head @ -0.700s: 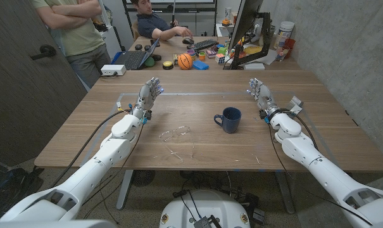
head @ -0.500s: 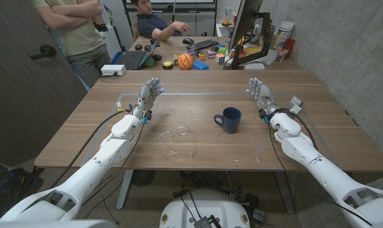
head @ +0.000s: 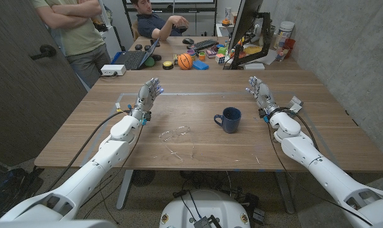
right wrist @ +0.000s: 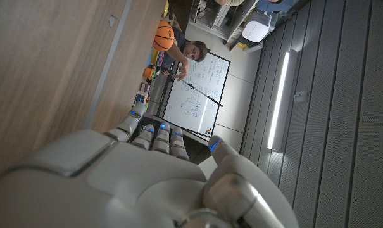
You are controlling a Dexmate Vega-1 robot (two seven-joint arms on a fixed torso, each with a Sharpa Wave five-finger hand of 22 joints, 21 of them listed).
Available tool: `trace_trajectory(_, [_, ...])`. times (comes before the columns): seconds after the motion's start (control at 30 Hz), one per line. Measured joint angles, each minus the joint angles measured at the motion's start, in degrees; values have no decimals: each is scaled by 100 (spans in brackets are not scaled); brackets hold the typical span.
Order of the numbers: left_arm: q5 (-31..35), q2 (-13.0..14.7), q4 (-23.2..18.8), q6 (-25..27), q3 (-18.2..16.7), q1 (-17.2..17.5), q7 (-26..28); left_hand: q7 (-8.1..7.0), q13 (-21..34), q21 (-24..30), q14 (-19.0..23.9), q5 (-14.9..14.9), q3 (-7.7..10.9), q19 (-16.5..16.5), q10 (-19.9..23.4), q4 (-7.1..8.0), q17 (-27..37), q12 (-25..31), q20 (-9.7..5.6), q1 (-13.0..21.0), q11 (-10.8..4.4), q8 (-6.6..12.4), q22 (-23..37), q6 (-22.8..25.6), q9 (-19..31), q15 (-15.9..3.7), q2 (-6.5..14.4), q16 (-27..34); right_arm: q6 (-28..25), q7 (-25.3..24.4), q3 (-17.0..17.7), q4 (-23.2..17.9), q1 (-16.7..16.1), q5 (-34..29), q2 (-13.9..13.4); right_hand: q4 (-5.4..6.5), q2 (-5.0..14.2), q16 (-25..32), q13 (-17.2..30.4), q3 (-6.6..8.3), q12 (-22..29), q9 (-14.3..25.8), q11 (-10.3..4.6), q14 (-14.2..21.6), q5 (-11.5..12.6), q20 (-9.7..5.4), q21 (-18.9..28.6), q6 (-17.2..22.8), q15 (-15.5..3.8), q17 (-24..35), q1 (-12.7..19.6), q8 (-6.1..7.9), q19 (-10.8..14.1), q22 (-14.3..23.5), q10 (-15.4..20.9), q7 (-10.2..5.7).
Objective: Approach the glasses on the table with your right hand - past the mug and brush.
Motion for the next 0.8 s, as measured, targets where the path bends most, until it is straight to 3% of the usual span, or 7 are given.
trace_trajectory(0.3, [-13,52,-94,-19,-34,77,7,0,0,0,0,0,0,0,0,0,-1,-3,0,0,1,22,0,0,0,0,0,0,44,-168,-57,-306,-26,-313,-108,-70,0,0,0,-70,-33,27,24,-60,62,-31,-90,-365,165,-27,0,-45,31,0,-181,0])
trace_trajectory(0.53, [-22,84,-143,-40,-61,132,7,0,-1,-26,0,0,0,0,0,0,-1,-3,1,0,1,22,-1,0,-1,0,0,0,125,-294,-88,-525,-41,-557,-158,-97,-6,-67,-1,-90,-33,27,-16,-153,106,119,-193,-427,71,-27,75,-44,-119,-1,-327,-60])
trace_trajectory(0.8, [-32,121,-186,-63,-93,181,7,0,-1,-49,0,-1,0,0,0,0,-1,-4,1,0,1,22,-1,0,-1,1,0,0,269,-489,-111,-766,-71,-942,-202,-262,-1,-67,-1,-100,22,26,-89,-79,151,186,-256,-373,-2,-54,244,24,-63,-1,-228,-113])
